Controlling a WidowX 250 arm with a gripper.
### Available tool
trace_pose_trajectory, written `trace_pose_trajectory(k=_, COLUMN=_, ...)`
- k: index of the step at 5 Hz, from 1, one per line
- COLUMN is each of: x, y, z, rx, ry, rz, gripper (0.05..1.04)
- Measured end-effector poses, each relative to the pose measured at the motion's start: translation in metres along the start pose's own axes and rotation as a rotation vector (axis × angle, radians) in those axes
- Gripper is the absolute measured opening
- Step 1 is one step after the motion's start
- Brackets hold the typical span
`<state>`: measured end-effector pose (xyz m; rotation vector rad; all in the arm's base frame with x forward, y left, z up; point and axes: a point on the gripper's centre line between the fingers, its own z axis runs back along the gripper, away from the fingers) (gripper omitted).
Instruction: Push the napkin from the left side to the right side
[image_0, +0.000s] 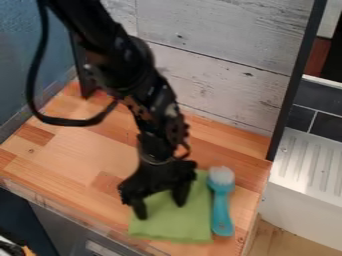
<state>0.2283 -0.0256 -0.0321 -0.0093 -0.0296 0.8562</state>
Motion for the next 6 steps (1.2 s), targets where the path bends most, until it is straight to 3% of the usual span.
trace_pose_trajectory(k=2, x=-0.005, y=-0.008, z=0.009, rx=-0.011, ry=-0.030, rz=-0.026, gripper=1.001)
trace_pose_trajectory(k=3, x=0.011, y=0.001, z=0.019, rx=-0.016, ry=-0.048, rz=0.032, gripper=1.001)
trace_pose_trajectory(k=6, x=0.041, y=0.013, z=0.090, rx=-0.085, ry=-0.139, rz=0.078, gripper=1.001)
